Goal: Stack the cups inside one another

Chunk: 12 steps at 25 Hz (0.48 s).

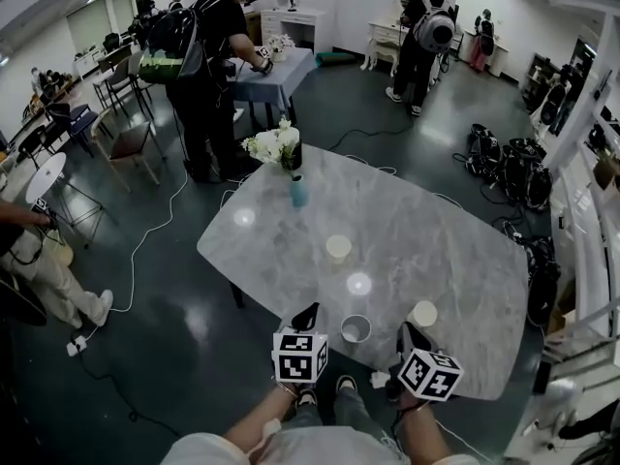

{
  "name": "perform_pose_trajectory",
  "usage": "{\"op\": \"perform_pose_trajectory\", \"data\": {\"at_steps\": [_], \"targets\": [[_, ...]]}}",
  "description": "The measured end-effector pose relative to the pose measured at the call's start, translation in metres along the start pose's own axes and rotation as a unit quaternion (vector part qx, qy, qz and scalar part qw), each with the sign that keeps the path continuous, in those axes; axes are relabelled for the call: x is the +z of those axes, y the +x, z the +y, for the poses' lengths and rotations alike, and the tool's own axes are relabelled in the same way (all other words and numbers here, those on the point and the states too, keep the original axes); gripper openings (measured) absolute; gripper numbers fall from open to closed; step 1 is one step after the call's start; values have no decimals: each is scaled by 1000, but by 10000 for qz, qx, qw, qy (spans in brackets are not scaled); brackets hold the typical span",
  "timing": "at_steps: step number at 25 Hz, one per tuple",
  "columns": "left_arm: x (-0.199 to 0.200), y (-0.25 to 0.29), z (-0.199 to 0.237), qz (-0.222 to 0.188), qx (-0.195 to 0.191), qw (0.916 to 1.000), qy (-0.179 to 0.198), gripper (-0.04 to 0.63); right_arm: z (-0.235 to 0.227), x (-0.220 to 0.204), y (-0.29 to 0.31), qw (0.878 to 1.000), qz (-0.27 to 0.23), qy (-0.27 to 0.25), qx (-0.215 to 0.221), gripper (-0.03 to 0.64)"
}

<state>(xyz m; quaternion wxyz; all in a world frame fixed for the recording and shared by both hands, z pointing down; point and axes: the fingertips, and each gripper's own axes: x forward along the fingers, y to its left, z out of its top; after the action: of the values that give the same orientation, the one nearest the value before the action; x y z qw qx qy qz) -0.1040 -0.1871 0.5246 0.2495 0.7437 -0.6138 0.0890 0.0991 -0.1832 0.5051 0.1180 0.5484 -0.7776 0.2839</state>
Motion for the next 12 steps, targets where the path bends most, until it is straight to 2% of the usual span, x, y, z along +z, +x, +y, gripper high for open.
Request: {"op": "perform_pose_trajectory", "data": {"at_steps": [8,12], "targets": [[18,11,9,-67,422,9990,-103,-5,9,30,36,9982,121,-379,451,8],[21,13,10,-110,541,9983,-161,-5,14,33,44,9969,177,-441,623,8]]}}
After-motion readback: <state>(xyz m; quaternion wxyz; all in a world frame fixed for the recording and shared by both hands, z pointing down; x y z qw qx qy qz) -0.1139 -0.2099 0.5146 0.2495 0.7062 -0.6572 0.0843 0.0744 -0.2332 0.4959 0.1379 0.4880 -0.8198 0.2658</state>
